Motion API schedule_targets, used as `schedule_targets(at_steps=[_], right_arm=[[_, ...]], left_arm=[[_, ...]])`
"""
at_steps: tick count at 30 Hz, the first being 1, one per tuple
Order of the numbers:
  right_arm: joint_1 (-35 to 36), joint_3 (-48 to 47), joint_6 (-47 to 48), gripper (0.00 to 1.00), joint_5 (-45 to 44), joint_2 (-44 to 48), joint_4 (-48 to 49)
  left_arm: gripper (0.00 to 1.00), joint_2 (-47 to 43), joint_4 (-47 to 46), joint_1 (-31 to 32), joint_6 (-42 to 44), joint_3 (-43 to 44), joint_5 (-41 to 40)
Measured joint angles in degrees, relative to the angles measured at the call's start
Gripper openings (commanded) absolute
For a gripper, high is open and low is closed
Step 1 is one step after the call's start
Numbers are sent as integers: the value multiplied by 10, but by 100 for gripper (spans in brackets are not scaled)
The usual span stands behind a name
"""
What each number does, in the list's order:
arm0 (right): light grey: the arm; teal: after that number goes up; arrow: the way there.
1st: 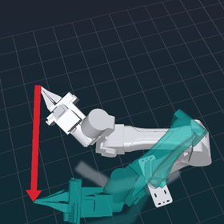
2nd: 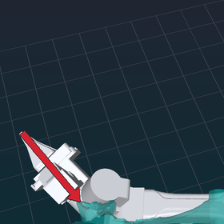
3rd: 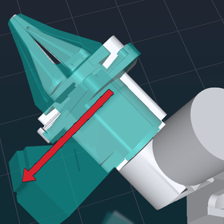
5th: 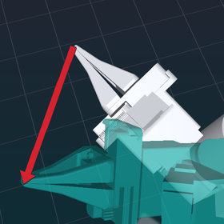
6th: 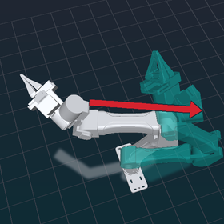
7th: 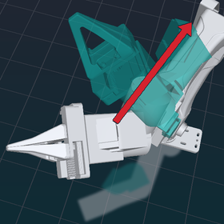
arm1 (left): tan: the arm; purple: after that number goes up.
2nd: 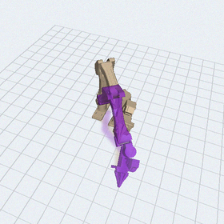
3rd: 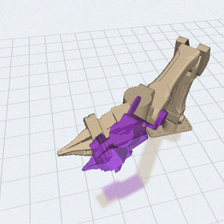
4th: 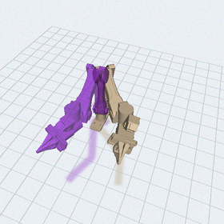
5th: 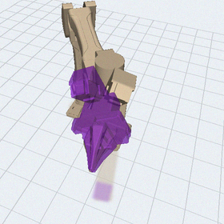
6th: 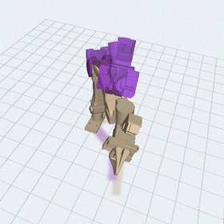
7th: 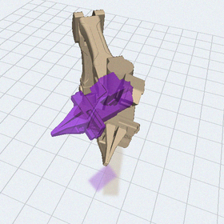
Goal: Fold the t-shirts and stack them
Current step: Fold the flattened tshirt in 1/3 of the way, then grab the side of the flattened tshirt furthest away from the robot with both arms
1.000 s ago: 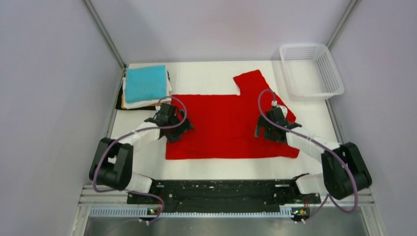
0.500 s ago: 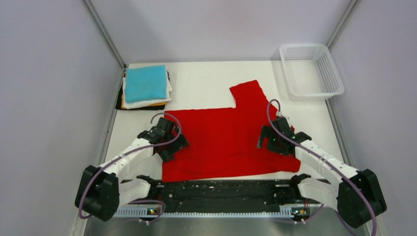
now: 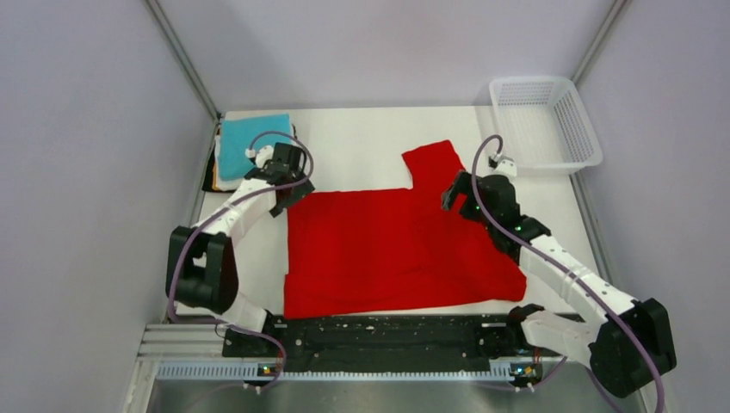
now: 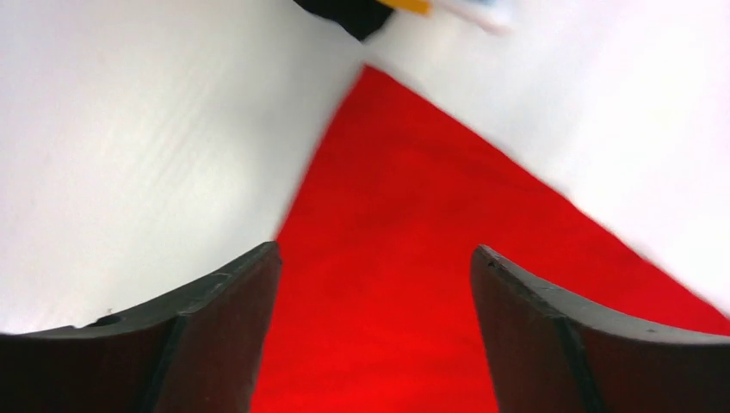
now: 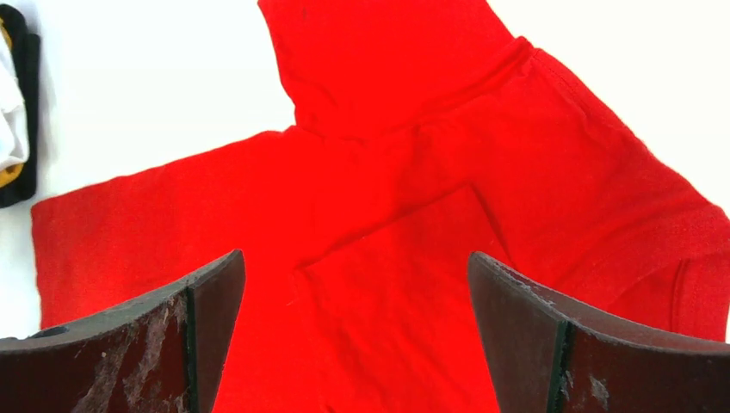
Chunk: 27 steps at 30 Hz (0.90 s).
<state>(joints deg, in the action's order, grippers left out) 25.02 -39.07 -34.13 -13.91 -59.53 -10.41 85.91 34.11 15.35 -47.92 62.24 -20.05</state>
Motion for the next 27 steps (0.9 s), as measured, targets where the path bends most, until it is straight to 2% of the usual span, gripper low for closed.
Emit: schedule_targets(at_steps=[7,15,24,27], right_arm=[[-1,-5,17,99,-5,-56,14],[-2,-6,22,99,-16,-72,14],[-5,-16,23,99,-19,-85,19],[-5,-16,25,99,-19,-90,19]], left_arm=[[77,116,-61,-82,53,30,16],[65,183,-120,-80,87,47,24],[47,222,-116,-80,89,76,10],[45,224,-113,-80,88,79,9]])
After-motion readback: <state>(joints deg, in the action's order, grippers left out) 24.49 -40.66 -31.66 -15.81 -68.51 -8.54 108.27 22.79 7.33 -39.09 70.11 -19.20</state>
